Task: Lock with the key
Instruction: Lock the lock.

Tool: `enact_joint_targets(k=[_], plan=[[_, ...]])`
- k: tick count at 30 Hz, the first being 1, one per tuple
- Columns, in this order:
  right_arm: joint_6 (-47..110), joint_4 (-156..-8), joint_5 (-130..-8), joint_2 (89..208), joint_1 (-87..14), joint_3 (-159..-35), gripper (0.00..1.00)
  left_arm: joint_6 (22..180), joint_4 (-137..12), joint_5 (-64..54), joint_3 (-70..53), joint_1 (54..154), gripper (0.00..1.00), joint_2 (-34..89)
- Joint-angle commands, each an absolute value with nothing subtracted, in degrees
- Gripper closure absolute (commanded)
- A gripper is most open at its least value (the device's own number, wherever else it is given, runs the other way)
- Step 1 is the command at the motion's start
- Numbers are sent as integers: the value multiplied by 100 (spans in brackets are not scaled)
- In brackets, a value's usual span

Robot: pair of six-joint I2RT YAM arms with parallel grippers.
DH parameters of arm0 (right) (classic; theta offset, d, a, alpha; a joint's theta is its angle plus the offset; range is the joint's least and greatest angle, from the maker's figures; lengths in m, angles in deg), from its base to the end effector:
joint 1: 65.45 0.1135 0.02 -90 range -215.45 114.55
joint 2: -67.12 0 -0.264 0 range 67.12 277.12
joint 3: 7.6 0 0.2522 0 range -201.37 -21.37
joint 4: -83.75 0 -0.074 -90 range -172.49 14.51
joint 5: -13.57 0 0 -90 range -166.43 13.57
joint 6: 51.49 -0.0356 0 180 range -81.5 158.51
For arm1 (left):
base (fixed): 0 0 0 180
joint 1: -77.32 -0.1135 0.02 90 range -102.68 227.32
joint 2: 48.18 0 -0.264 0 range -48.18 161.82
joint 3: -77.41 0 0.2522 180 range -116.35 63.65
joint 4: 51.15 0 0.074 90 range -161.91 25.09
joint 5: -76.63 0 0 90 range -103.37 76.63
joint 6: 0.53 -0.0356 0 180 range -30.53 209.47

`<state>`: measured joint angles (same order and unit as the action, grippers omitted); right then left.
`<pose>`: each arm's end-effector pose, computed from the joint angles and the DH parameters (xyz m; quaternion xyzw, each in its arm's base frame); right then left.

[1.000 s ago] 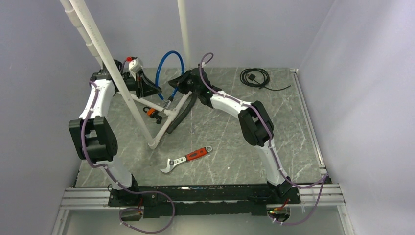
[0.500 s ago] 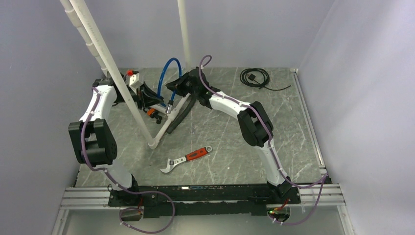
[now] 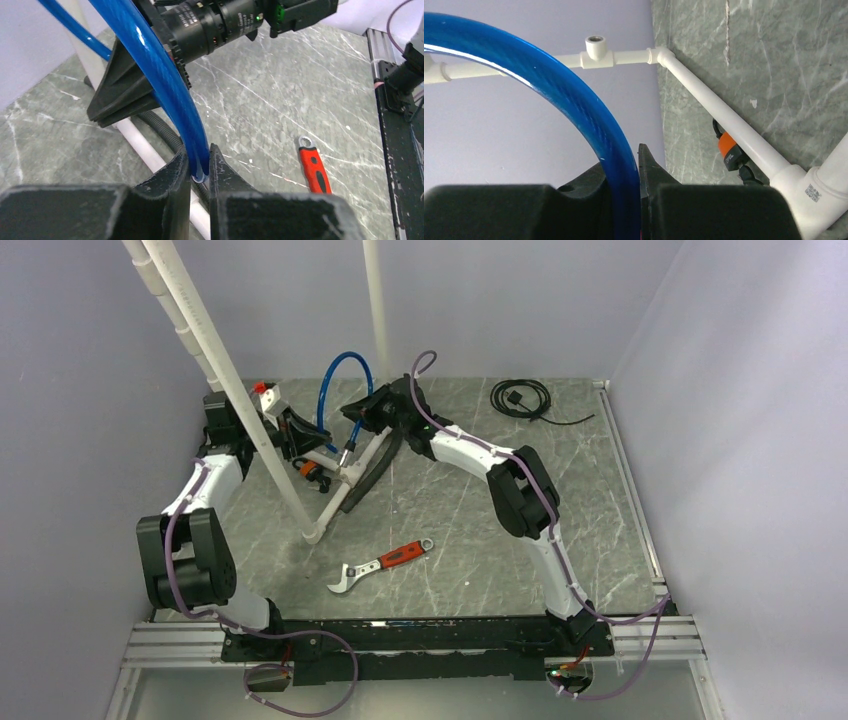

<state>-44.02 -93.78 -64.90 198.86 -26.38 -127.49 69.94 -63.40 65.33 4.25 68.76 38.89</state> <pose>0.4210 0.3510 0.2318 0.2337 0.7527 0.5715 0.2285 0.3256 0.0137 0.2808 0.3965 0.6213 -0.4229 0.5272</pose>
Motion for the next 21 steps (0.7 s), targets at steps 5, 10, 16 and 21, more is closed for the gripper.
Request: enact_joint_targets(k=[5, 10, 16, 21], plan=[[-4526, -10531, -6220, 19457, -2684, -12918, 100, 8189, -5150, 6119, 298, 6897, 74, 3959], [-4038, -10804, -6172, 19430, -2730, -12841, 100, 8792, -4813, 6170, 142, 6820, 71, 3915], [-3801, -10994, -6140, 19432, -2791, -12771, 100, 9547, -4420, 6306, 24, 6804, 59, 3783], [-3748, -11066, -6124, 19440, -2824, -12821, 100, 9419, -4897, 6191, -174, 6784, 57, 3807]])
